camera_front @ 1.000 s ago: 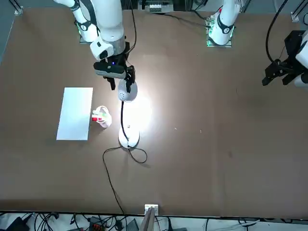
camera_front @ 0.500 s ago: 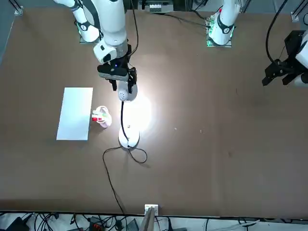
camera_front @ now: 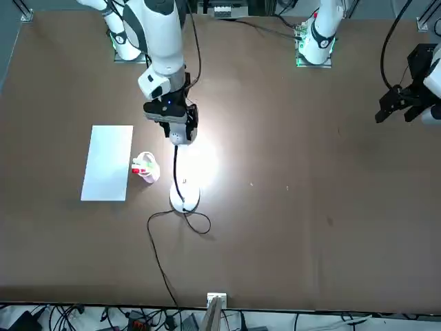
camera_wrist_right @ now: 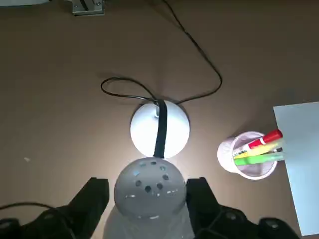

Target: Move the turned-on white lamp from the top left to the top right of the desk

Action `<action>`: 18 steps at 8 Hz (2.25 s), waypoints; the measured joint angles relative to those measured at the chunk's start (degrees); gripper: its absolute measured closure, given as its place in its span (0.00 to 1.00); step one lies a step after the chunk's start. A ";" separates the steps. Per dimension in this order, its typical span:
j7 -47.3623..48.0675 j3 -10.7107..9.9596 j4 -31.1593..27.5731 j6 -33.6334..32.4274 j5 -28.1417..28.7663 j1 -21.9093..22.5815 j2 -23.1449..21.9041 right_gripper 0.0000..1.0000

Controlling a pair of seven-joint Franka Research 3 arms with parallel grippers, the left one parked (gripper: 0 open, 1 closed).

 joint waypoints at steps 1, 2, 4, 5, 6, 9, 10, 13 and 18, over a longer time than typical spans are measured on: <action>0.00 -0.18 -0.01 0.10 -0.28 -0.02 0.30 0.06; 0.00 -0.27 -0.02 0.12 -0.54 -0.02 0.58 0.08; 0.00 -0.36 -0.03 0.06 -0.64 -0.02 0.69 0.20; 0.03 -0.36 -0.03 0.06 -0.64 -0.01 0.66 0.27; 0.03 -0.45 0.10 0.07 -0.64 -0.11 0.63 0.27; 0.08 -0.93 3.91 -1.05 0.55 -4.57 0.55 0.27; 0.08 -1.11 6.94 -2.56 2.72 -7.44 0.50 0.27; -0.13 -1.48 13.99 -3.62 5.42 -20.21 0.39 0.27; -8.82 -1.82 14.82 -0.93 -1.57 -41.15 4.94 0.27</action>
